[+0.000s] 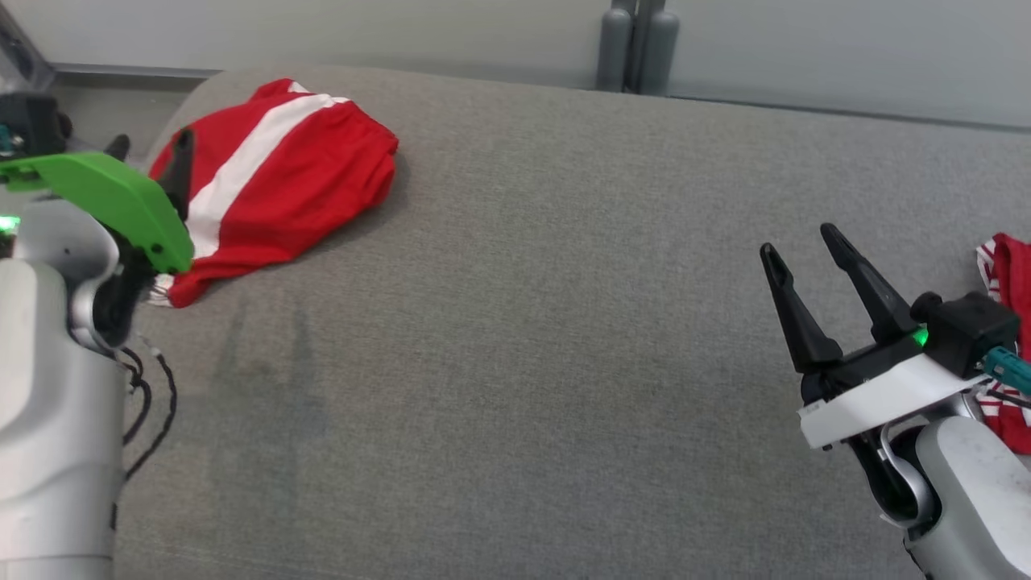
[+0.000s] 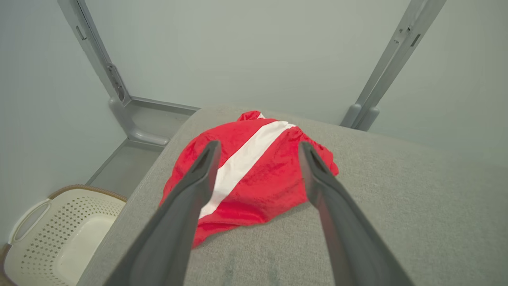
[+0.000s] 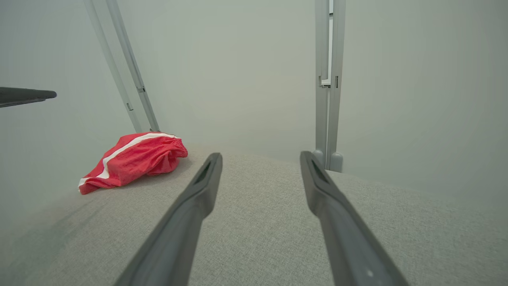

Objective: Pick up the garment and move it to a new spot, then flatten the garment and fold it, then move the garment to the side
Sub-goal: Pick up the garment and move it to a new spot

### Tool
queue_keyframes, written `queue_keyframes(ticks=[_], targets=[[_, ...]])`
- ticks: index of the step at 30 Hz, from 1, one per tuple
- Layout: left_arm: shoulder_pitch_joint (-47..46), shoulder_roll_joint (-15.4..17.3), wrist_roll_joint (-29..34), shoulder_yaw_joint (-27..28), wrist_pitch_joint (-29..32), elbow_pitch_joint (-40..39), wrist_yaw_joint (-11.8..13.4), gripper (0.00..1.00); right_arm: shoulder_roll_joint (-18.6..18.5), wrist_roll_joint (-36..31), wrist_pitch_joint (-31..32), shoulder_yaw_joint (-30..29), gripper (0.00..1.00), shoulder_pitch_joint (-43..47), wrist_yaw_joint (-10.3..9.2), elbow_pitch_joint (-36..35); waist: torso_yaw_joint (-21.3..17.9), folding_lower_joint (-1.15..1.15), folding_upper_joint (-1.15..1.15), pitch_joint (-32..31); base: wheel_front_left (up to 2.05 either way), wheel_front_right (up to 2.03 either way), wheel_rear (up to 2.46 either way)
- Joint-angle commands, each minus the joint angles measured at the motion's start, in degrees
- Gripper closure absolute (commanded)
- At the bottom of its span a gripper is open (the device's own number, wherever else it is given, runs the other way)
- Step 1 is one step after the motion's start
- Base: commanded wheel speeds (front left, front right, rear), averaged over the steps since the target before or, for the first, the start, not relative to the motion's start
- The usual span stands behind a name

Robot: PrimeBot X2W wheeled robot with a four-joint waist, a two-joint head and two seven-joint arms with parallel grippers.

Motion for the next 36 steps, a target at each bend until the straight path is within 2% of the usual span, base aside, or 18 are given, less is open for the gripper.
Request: queue_keyframes(ticks=[1,7,12,17,24,25,26,27,32,36], targets=[[-3.00,1.34,-1.48,0.85,0.13,2.68,-0.33,0.00,-0.24,0.19,0.44,0.40,0.00,-1.95,-0.04,-1.07,-7.02,0.00,0.00,7.26,0.00,0.00,0.00],[-9.06,7.03,-2.35,2.61,0.89,13.91,-0.67,0.00,-0.13,0.49,0.84,3.65,0.00,-7.47,-0.04,-3.69,-14.81,0.00,0.00,12.92,0.00,0.00,0.00],[-9.85,11.37,-2.32,2.87,0.07,20.31,-0.87,0.00,0.30,0.69,0.30,4.89,0.00,-9.54,-0.04,-4.72,-19.84,0.00,0.00,15.73,0.00,0.00,0.00],[-9.75,12.62,-3.81,4.12,0.53,26.68,-0.34,0.00,-0.20,1.22,-0.10,5.50,0.00,-9.18,-0.04,-4.82,-22.21,0.00,0.00,16.90,0.00,0.00,0.00],[-10.89,13.19,-3.04,1.80,2.51,32.16,-0.78,0.00,-0.07,1.64,-0.54,5.90,0.00,-9.74,-0.04,-4.32,-22.82,0.00,0.00,17.26,0.00,0.00,0.00],[-11.07,13.25,-2.93,1.33,3.02,32.80,-0.91,0.20,-0.03,1.62,-0.60,6.04,0.00,-9.84,-0.04,-4.16,-22.76,0.00,0.00,17.10,0.00,0.00,0.00],[-11.12,13.27,-2.87,0.97,3.01,33.07,-0.98,0.57,0.03,1.58,-0.54,6.16,0.00,-9.89,-0.04,-4.03,-22.69,0.00,0.00,16.90,0.00,0.00,0.00],[-11.35,13.26,-2.55,0.34,2.46,33.08,-1.05,1.00,0.02,1.44,-0.58,6.31,0.00,-9.93,-0.04,-3.98,-22.61,0.00,0.00,16.60,0.00,0.00,0.00],[-11.50,13.92,-2.52,-1.47,0.03,33.36,-1.16,1.00,0.52,1.29,-0.80,6.90,0.00,-9.34,-0.04,-3.25,-22.22,0.00,0.00,13.68,0.00,0.00,0.00],[-10.61,14.25,-3.14,-5.09,-0.72,31.26,-1.20,1.00,1.35,1.40,-0.95,7.24,0.00,-8.06,-0.04,-2.26,-21.95,0.00,0.00,9.15,0.00,0.00,0.00]])
